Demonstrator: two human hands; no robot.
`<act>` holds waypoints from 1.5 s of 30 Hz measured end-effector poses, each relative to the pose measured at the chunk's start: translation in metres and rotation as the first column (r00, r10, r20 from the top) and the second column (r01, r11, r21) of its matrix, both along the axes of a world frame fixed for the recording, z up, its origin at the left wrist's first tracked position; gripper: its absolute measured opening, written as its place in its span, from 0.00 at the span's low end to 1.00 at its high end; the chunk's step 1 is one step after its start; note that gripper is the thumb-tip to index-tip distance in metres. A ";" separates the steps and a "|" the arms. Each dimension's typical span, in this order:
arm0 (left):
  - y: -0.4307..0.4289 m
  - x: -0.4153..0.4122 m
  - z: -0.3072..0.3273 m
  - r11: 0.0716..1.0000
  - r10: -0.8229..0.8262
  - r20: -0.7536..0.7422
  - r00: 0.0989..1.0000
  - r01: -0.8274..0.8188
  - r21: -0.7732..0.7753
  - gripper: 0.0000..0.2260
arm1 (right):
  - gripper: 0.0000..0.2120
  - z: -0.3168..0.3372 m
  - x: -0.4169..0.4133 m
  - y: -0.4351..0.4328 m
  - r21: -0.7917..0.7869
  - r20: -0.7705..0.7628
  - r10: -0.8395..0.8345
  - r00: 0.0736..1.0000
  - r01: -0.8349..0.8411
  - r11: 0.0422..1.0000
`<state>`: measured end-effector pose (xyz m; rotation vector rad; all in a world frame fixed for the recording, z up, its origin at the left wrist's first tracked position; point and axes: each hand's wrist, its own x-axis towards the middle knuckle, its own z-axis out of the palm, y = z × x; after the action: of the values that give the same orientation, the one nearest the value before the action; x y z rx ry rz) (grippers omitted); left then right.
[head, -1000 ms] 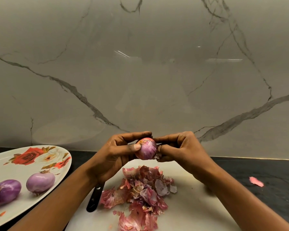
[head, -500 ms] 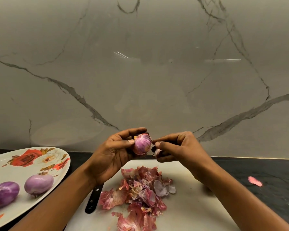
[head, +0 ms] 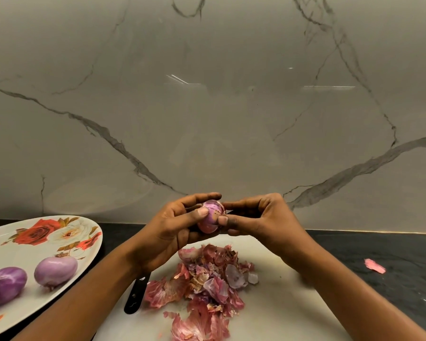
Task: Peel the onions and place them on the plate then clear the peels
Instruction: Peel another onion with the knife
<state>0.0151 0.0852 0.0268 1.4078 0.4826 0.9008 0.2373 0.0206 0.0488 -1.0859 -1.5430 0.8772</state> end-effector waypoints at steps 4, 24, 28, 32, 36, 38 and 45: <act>-0.001 0.000 0.003 0.997 -0.069 0.068 0.995 0.071 -0.026 0.24 | 0.09 0.002 0.000 -0.001 -0.019 -0.080 0.010 0.997 -0.011 1.000; -0.003 0.005 0.001 0.998 0.069 -0.041 0.997 -0.068 0.014 0.24 | 0.02 -0.011 -0.003 0.007 0.255 0.393 -0.183 0.901 0.084 0.963; -0.002 0.003 0.002 0.994 0.109 -0.015 0.994 -0.109 -0.017 0.26 | 0.03 -0.012 -0.002 0.009 0.194 0.311 -0.109 0.944 0.049 0.980; -0.002 0.000 0.003 0.996 0.080 0.031 0.996 -0.079 -0.029 0.27 | 0.04 -0.008 0.000 0.011 0.165 0.190 -0.106 0.976 0.075 0.983; -0.002 -0.002 0.005 0.996 -0.020 0.176 0.984 0.035 -0.080 0.29 | 0.03 -0.003 0.004 0.012 0.132 0.047 -0.125 0.991 0.118 0.984; -0.003 -0.003 0.007 0.992 -0.048 0.215 0.976 0.071 -0.103 0.32 | 0.03 -0.001 0.006 0.011 0.121 0.015 -0.140 0.990 0.137 0.983; 0.000 -0.002 0.007 0.997 0.022 0.168 0.986 -0.009 -0.082 0.29 | 0.07 0.001 0.007 0.001 0.135 0.162 -0.081 0.984 0.060 0.989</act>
<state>0.0132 0.0848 0.0335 1.2438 0.3977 0.9933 0.2440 0.0219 0.0500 -1.1353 -1.6642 0.6417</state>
